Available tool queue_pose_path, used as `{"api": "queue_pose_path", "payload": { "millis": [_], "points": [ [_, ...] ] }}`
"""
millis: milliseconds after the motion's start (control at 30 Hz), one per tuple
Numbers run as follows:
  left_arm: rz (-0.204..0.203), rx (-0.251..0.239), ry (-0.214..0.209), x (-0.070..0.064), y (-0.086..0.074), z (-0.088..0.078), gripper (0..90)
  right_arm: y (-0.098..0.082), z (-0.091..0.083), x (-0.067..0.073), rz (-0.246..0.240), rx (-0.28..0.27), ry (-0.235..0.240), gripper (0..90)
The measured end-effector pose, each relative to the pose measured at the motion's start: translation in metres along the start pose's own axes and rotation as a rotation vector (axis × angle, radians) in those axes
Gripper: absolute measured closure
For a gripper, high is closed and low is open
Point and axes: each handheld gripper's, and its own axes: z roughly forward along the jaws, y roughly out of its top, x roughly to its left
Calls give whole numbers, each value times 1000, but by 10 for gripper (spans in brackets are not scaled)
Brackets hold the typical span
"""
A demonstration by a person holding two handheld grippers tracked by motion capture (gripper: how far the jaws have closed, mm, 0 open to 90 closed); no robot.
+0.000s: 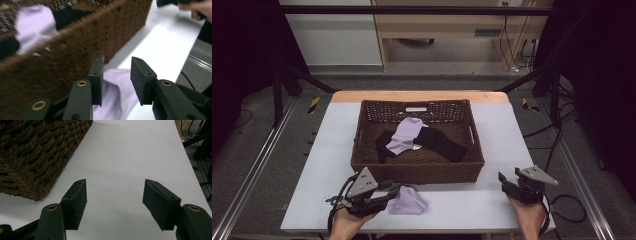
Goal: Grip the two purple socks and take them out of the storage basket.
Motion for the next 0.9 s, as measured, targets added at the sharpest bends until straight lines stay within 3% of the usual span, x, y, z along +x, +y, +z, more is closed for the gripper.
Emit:
{"api": "queue_pose_path", "payload": {
  "millis": [133, 267, 367, 600, 667, 900],
  "points": [
    [-13, -49, 23, 8, 13, -10, 586, 0, 0, 0, 0, -4, -1, 359],
    [-24, -78, 20, 14, 24, -16, 558, 1, 1, 1, -1, -2, -1, 359],
    [-47, -123, 24, 26, 41, -20, 548, 2, 0, 1, 3, -6, -1, 360],
    [-54, -127, 73, 48, 66, -16, 531, 2, 1, 0, -2, -6, -3, 360],
    [-65, -127, 82, 62, 79, -10, 526, 2, 1, 0, -2, -7, -4, 361],
    [-85, -95, 123, 83, 100, 12, 520, 2, 1, -1, 0, -8, -3, 362]
  ]
}}
